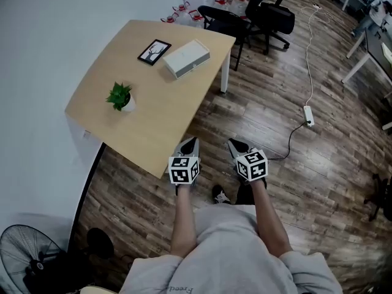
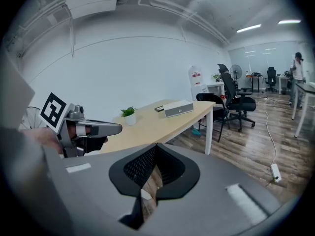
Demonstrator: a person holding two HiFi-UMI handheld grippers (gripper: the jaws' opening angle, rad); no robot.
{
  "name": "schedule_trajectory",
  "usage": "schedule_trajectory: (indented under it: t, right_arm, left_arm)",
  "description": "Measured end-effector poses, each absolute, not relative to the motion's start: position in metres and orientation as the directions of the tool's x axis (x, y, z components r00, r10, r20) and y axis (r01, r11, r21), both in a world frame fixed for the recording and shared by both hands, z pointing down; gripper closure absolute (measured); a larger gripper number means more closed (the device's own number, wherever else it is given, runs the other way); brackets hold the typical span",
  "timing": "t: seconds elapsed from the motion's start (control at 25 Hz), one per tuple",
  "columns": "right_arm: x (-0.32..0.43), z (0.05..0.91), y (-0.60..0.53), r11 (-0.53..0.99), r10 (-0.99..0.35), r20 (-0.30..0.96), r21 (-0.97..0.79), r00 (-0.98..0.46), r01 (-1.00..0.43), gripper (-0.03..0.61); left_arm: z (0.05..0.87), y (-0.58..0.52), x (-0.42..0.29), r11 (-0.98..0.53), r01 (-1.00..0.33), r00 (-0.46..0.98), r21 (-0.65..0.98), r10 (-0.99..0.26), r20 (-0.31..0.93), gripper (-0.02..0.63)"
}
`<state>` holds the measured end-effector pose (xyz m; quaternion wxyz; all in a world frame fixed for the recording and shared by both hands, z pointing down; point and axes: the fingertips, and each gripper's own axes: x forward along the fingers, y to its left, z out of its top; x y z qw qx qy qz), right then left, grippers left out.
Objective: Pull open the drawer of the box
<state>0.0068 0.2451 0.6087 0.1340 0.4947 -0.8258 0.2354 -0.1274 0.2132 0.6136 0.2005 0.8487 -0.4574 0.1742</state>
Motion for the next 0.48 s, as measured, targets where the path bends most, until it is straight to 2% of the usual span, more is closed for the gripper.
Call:
schedule_trajectory:
  t: [0.48]
  right_arm:
    - [0.017,0.61,0.186,0.397,-0.743,0.445,-0.31,-0.501,-0.864,0.577]
  left_arm:
    - [0.613,0.163,-0.122,-0.47,-0.866,0.488,0.171,-0.719,0.494,0.561]
